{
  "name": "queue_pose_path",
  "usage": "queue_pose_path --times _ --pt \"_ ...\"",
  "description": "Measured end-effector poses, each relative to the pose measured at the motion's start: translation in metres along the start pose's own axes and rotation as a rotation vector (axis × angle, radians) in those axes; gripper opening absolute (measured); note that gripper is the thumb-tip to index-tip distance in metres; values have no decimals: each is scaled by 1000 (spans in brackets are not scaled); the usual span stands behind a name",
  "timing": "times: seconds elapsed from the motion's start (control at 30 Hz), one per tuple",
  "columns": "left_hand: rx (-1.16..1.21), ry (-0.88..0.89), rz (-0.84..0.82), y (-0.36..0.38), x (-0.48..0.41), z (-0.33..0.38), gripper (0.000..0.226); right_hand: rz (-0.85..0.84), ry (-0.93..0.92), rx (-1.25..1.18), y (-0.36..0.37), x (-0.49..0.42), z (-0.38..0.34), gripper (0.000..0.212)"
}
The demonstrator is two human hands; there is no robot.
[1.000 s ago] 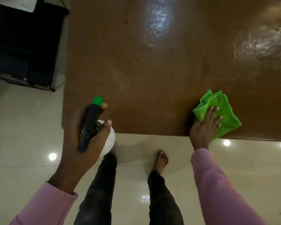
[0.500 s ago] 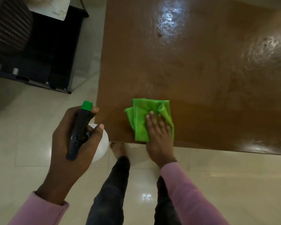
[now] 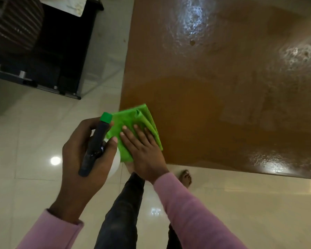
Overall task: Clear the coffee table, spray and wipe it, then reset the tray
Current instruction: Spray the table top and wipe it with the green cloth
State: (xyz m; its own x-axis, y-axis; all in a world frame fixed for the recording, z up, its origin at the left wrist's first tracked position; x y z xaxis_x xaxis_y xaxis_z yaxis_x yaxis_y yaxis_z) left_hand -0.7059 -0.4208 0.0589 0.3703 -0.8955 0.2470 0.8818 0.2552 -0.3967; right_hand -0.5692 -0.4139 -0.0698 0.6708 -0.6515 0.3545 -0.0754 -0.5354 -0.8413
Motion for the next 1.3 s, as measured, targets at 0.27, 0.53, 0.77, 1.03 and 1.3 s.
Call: queue_pose_path --times 0.27,0.53,0.77,1.03,1.3 --pt "-3 37 -34 6 -6 5 35 272 764 -106 -4 95 109 80" --pt "-79 131 -69 15 -16 11 45 51 375 -155 31 74 -6 75" --pt "-197 153 -35 7 -25 19 47 37 480 -1101 -23 99 -6 51" --pt "-69 139 -70 37 -28 36 51 590 943 -1632 -127 93 77 21" --pt "-50 162 -183 80 -35 30 53 430 657 -435 -101 71 90 71"
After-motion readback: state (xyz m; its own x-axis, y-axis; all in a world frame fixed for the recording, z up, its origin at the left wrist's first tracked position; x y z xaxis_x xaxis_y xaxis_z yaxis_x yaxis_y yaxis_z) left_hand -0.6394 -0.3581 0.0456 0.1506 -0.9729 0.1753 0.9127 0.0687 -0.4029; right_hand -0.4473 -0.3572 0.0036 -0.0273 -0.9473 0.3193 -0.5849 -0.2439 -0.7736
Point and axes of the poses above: each hand's wrist, its own x-axis away from the middle knuckle, its own y-axis out of the palm, z = x × y, the point moved 2 cm from there along -x, towards the middle knuckle, and after that the axes turned 1 degree about z, right-handed, at the moved point
